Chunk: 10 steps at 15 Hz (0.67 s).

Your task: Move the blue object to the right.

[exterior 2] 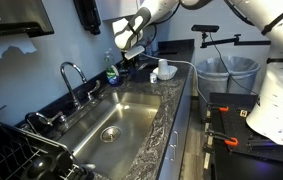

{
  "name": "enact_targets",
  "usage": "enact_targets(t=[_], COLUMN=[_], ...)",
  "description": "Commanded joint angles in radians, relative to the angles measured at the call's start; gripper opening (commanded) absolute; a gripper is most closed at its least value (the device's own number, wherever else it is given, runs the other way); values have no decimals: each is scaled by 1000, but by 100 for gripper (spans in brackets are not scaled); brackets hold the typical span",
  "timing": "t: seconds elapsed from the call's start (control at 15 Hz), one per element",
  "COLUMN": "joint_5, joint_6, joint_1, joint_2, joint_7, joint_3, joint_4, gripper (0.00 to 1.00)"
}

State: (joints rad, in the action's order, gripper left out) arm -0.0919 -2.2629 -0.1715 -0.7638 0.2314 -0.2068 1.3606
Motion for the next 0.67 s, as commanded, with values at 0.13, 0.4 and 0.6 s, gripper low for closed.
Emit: enact_targets(t=[0.13, 0.4, 0.6], joint_5=[4, 10, 24], joint_6=[5, 3, 21], joint_1=[1, 21, 32], joint_2=[-1, -8, -28], joint_7=[3, 114, 255], joint_3=[-3, -28, -50], joint_4=[-5, 6, 2], gripper=[61, 36, 36])
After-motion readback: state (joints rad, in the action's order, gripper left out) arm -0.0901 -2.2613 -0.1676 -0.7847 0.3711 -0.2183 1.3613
